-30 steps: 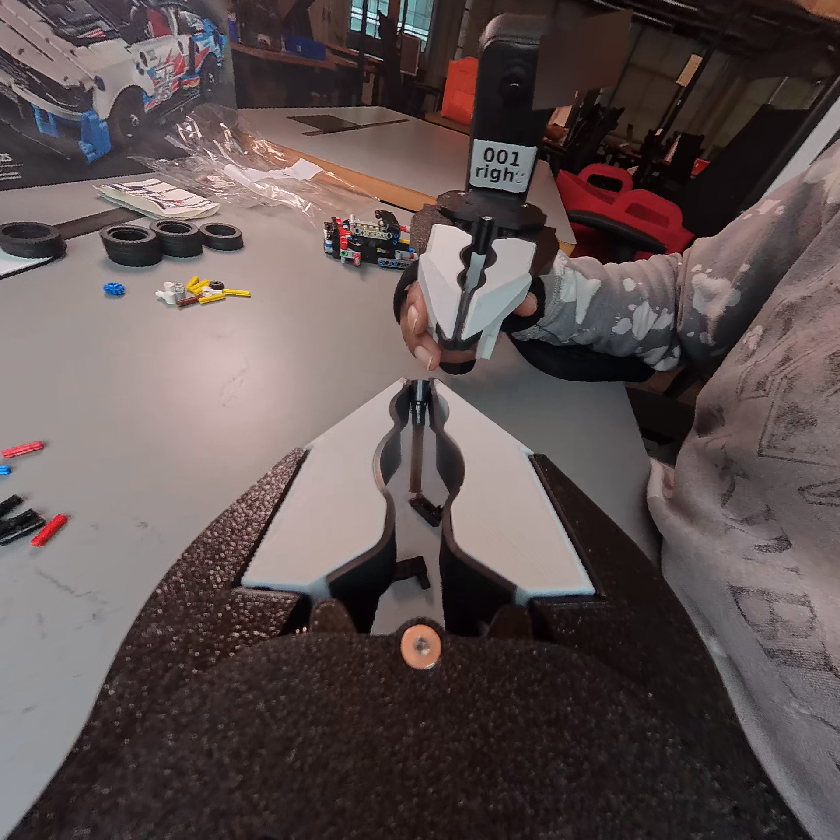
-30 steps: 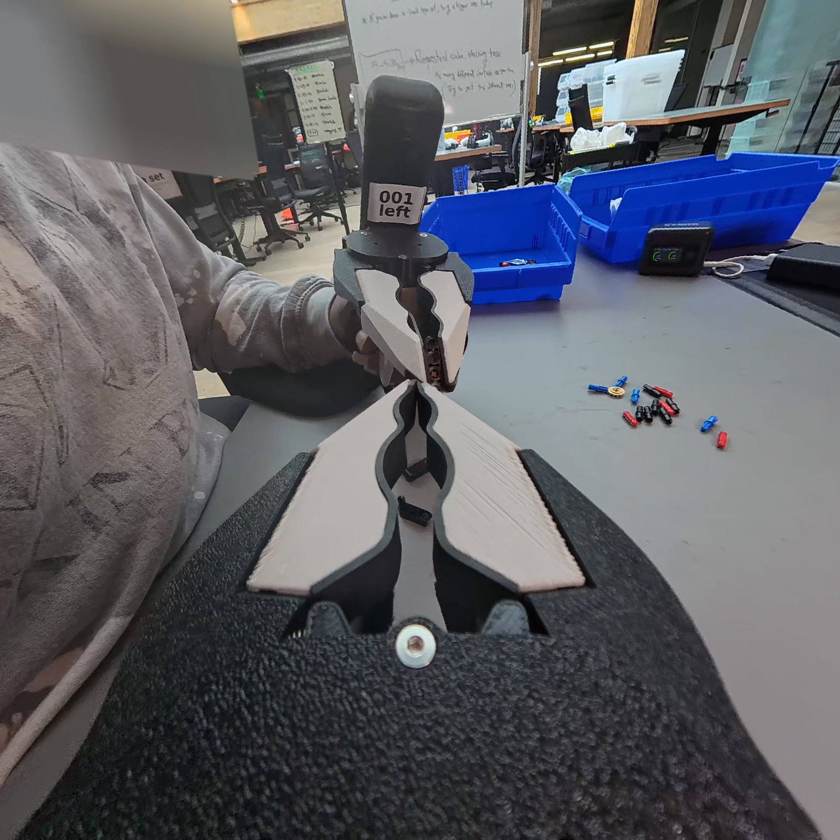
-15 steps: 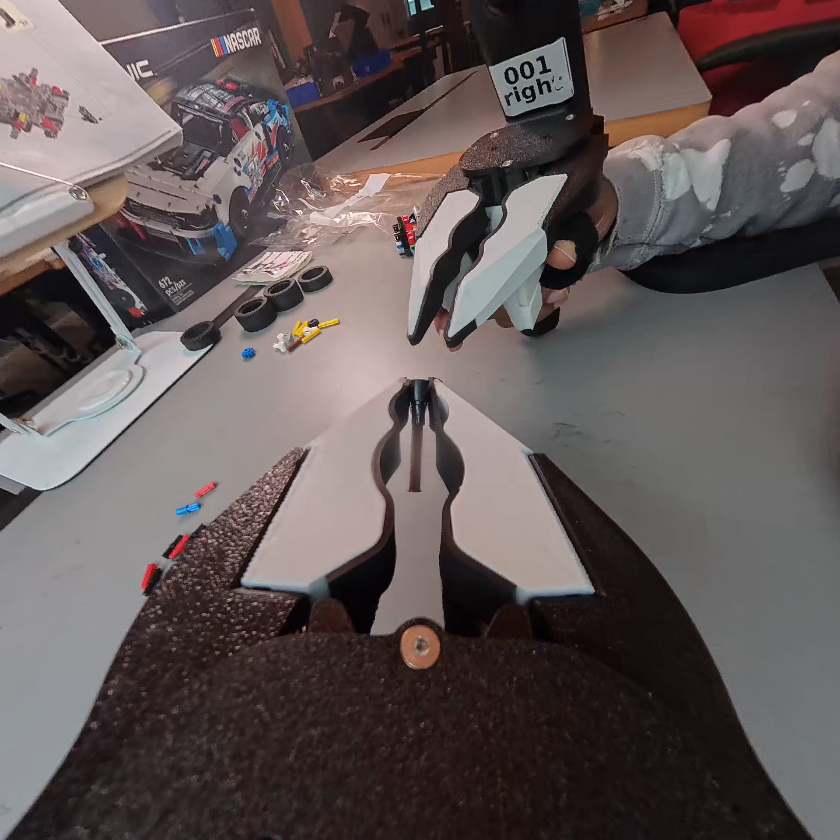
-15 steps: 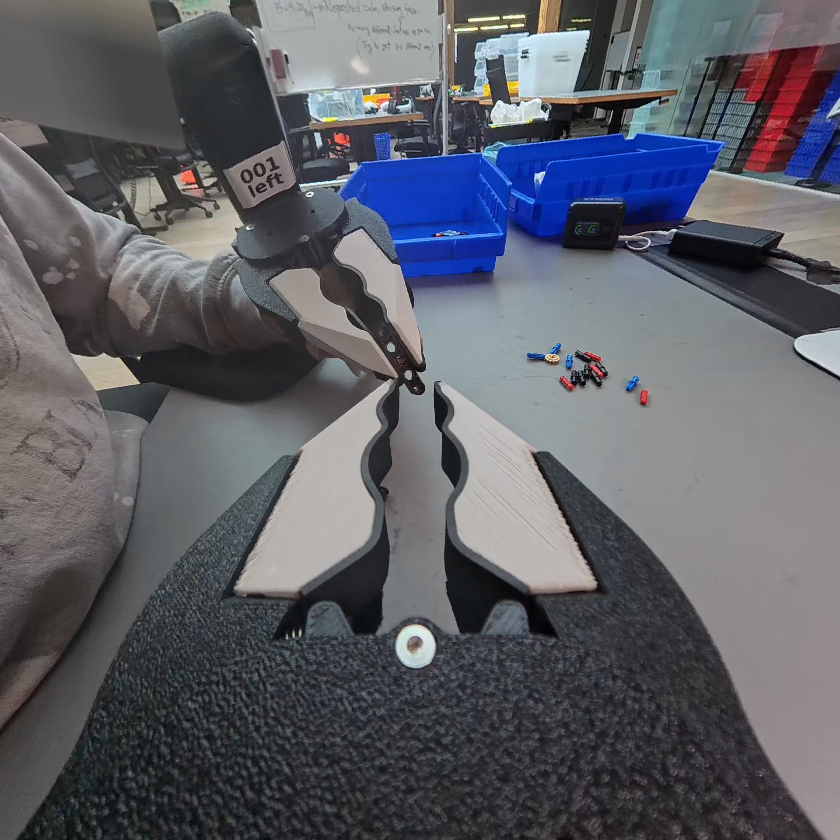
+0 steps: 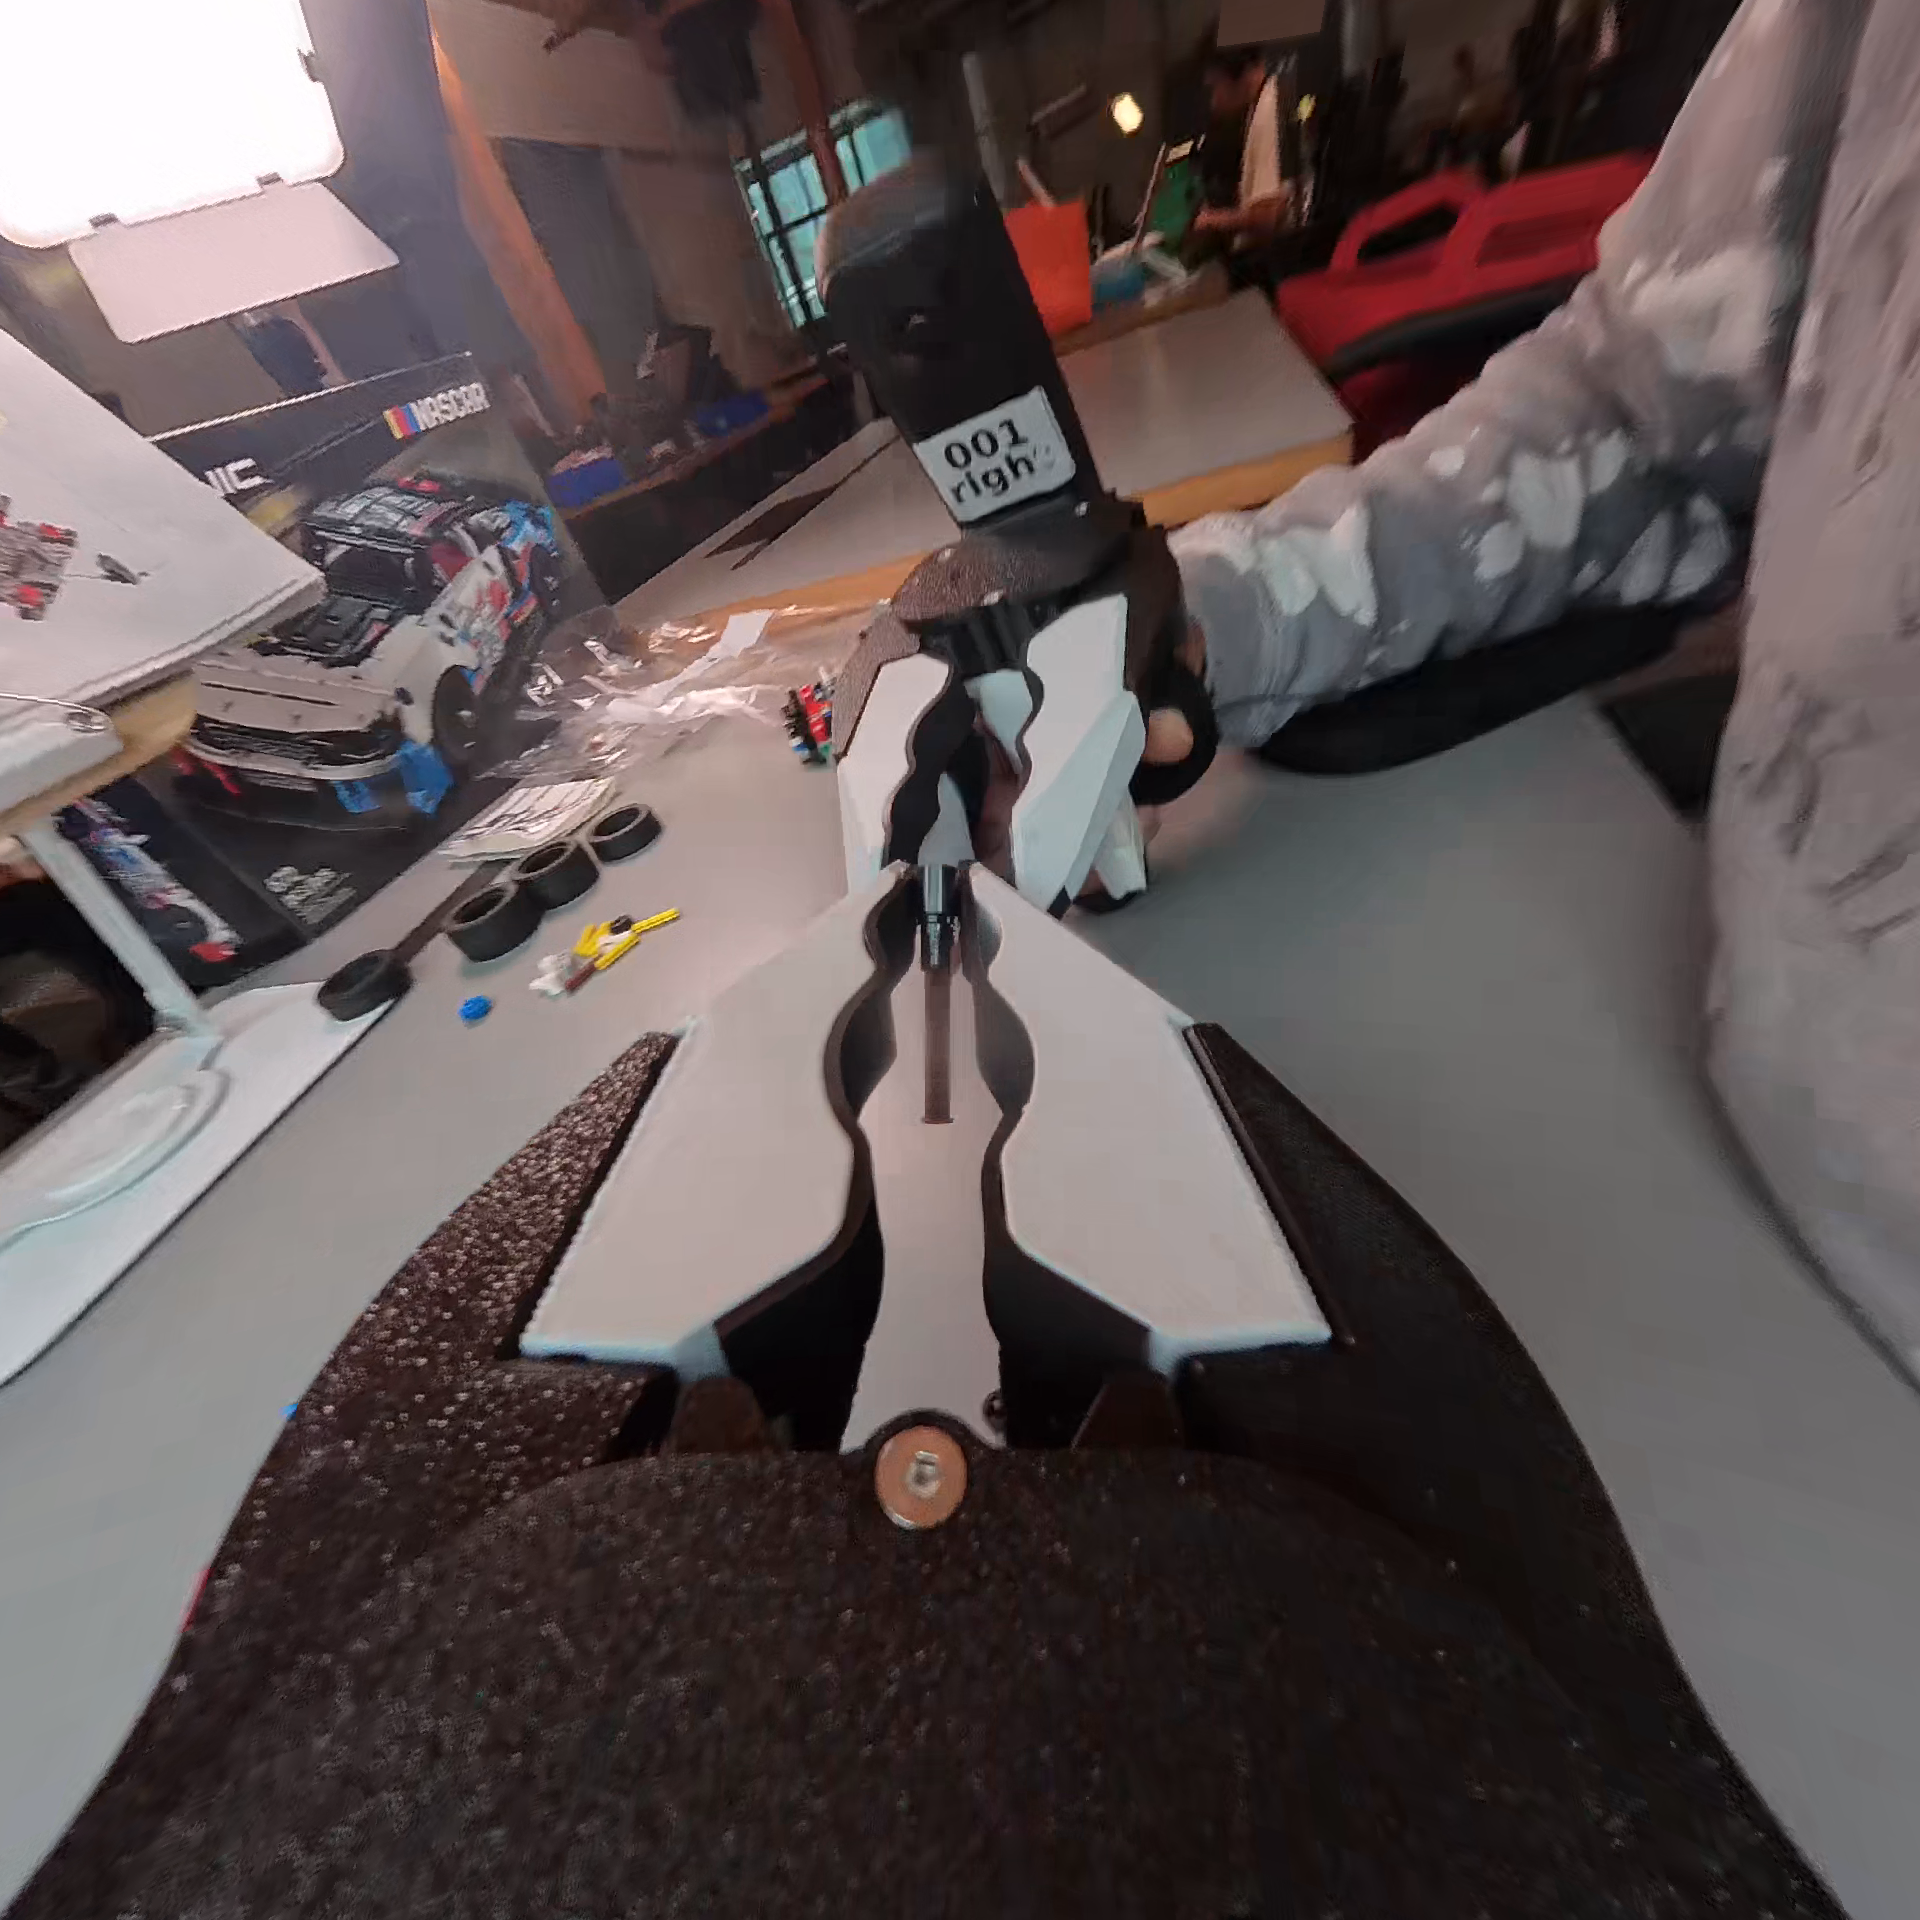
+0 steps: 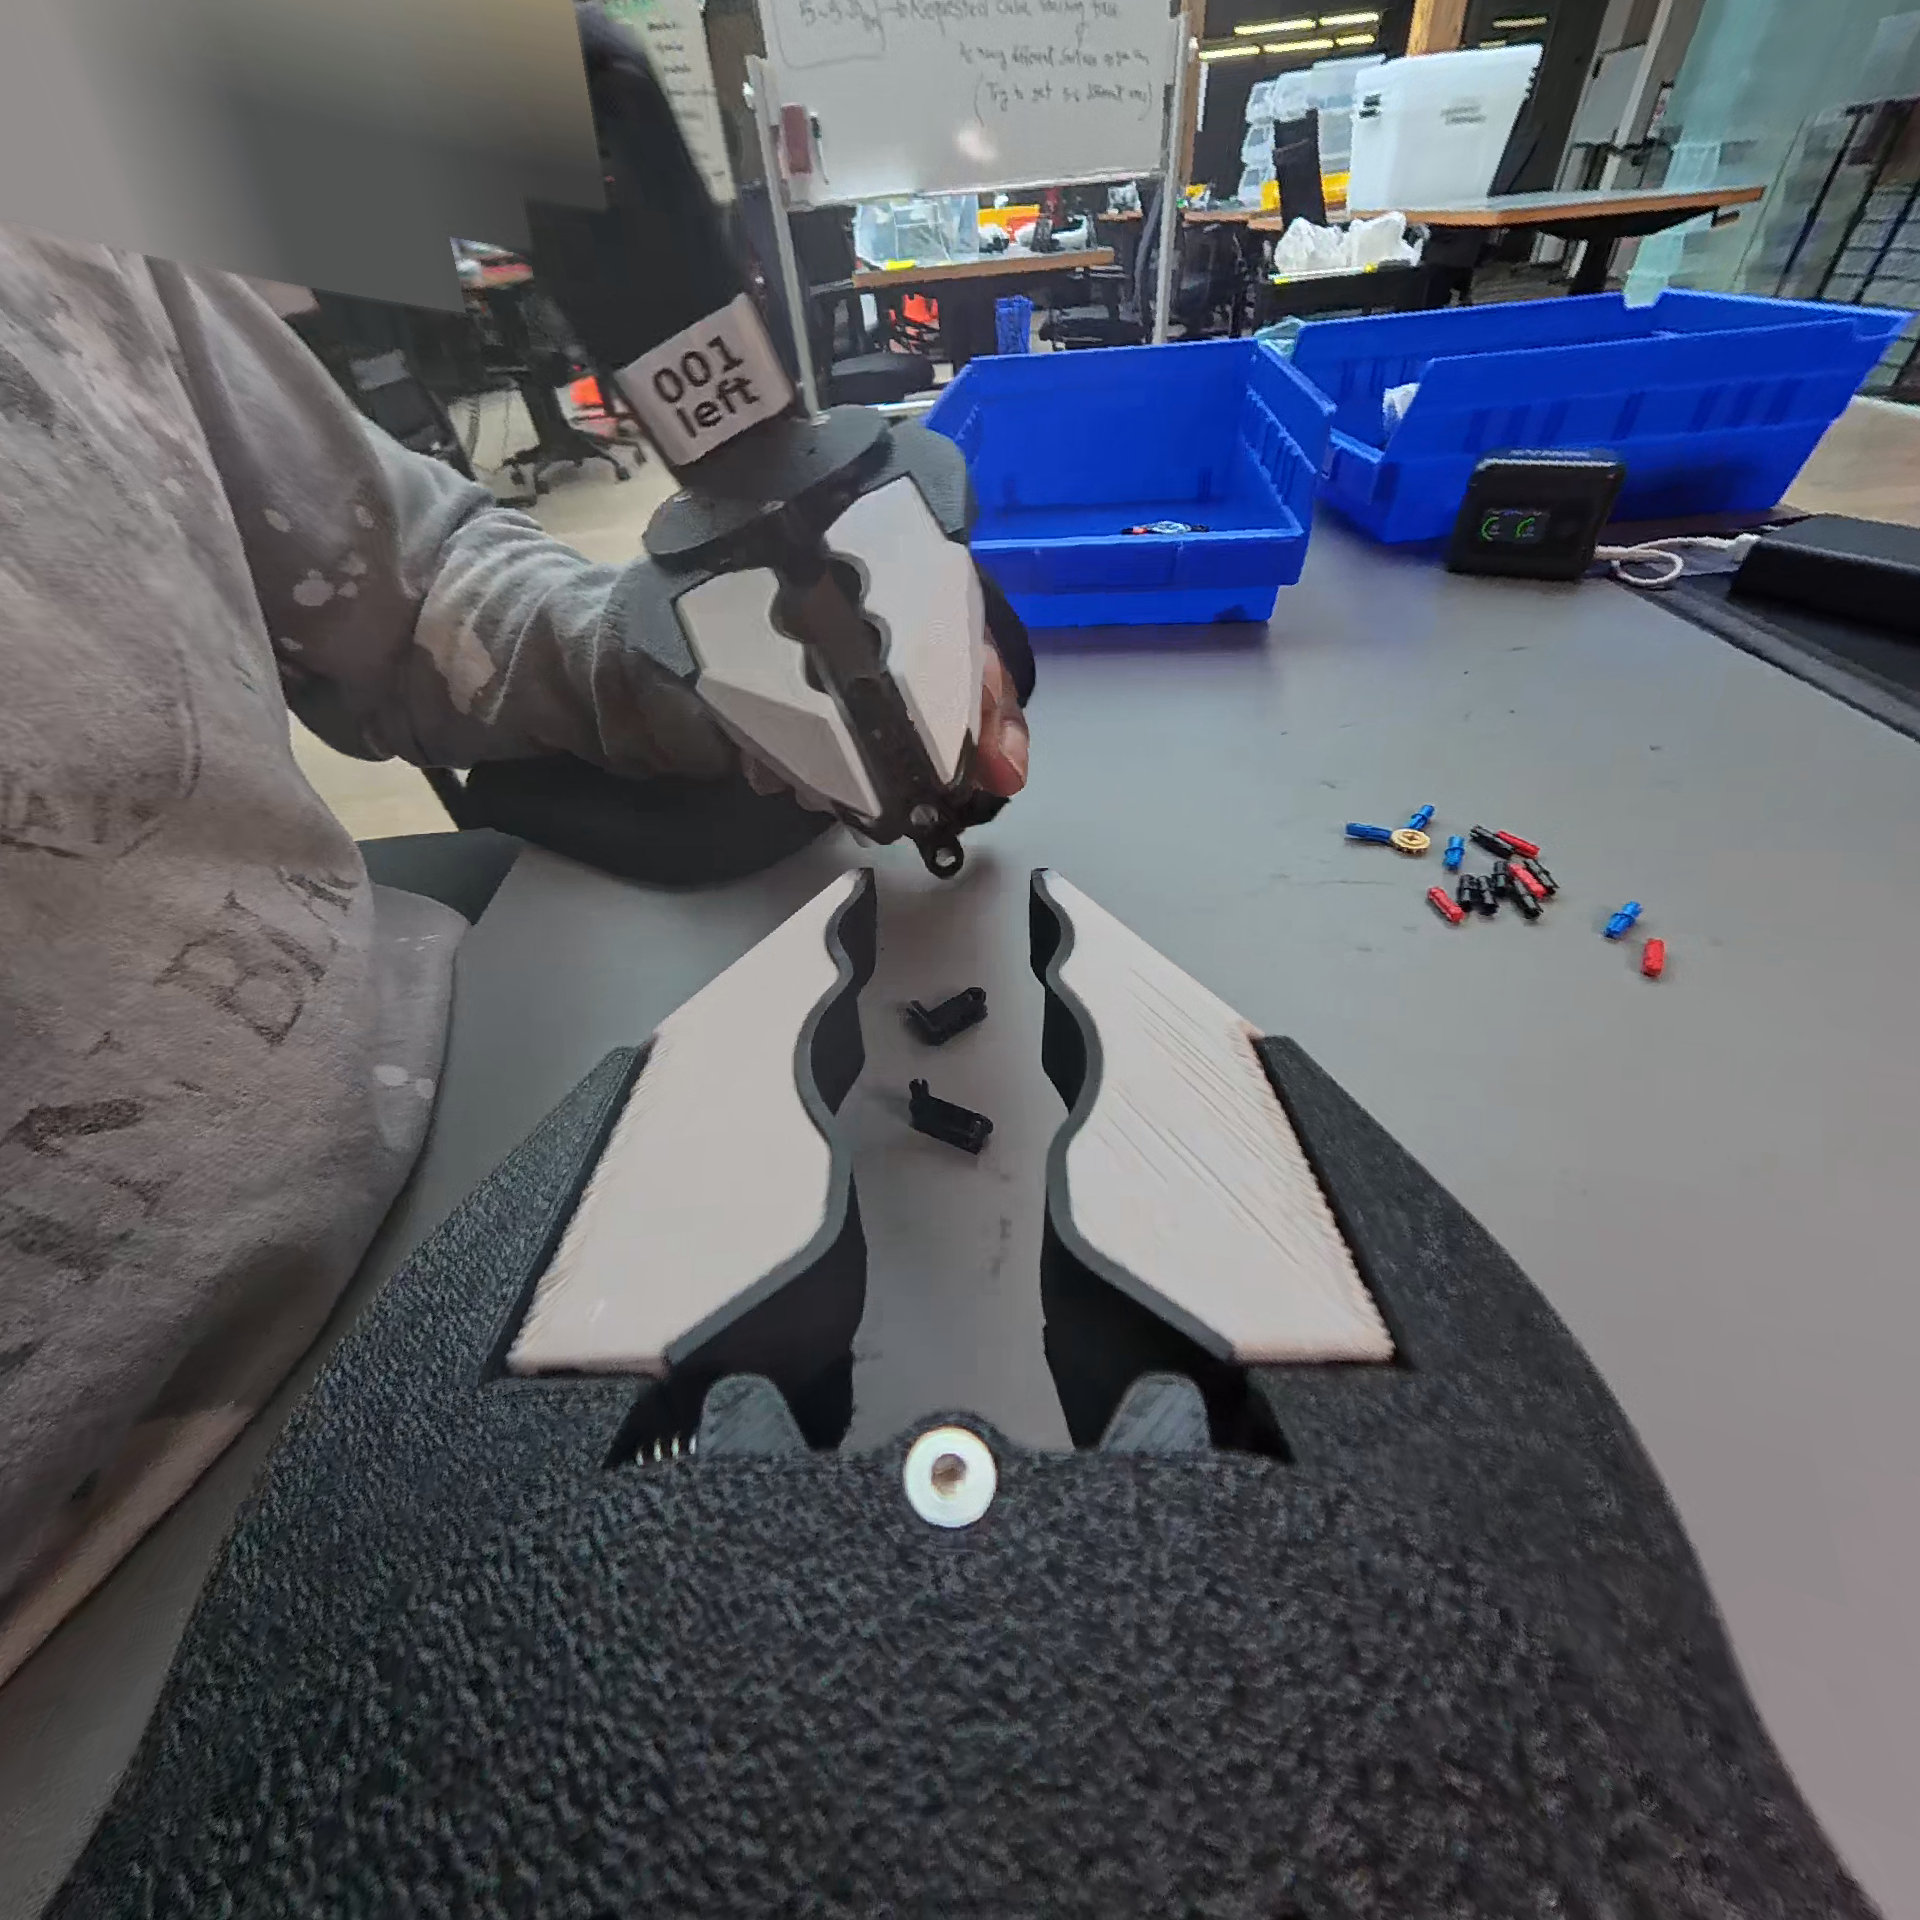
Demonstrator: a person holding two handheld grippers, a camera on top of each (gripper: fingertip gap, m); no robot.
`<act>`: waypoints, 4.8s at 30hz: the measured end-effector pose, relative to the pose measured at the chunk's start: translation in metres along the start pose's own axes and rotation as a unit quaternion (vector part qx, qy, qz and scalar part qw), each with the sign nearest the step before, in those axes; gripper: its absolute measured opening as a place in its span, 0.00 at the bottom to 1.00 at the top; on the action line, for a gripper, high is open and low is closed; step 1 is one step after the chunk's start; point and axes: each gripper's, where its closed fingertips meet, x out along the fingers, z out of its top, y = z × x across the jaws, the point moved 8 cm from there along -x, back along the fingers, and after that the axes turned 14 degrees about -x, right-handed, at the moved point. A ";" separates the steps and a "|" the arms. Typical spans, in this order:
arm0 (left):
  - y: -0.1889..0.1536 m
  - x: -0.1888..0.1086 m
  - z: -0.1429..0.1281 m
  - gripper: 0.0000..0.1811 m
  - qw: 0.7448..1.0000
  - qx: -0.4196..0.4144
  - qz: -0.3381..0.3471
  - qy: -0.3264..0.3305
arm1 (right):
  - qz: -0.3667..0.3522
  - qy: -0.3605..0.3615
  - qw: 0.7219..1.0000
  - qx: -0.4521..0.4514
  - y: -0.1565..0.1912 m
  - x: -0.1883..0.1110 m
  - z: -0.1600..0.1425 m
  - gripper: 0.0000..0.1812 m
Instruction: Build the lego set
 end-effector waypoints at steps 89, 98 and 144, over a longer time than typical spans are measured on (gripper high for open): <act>0.217 -0.349 -0.068 0.03 0.583 -0.374 0.491 0.528 | -0.125 0.141 0.979 -0.077 -0.020 -0.022 -0.016 0.11; 0.219 -0.331 -0.073 0.19 0.613 -0.337 0.486 0.524 | -0.140 0.128 0.980 -0.061 -0.025 -0.027 -0.015 0.10; 0.012 0.007 -0.051 0.21 0.942 -0.082 -0.088 0.314 | 0.033 0.308 0.944 -0.117 0.023 0.010 -0.042 0.01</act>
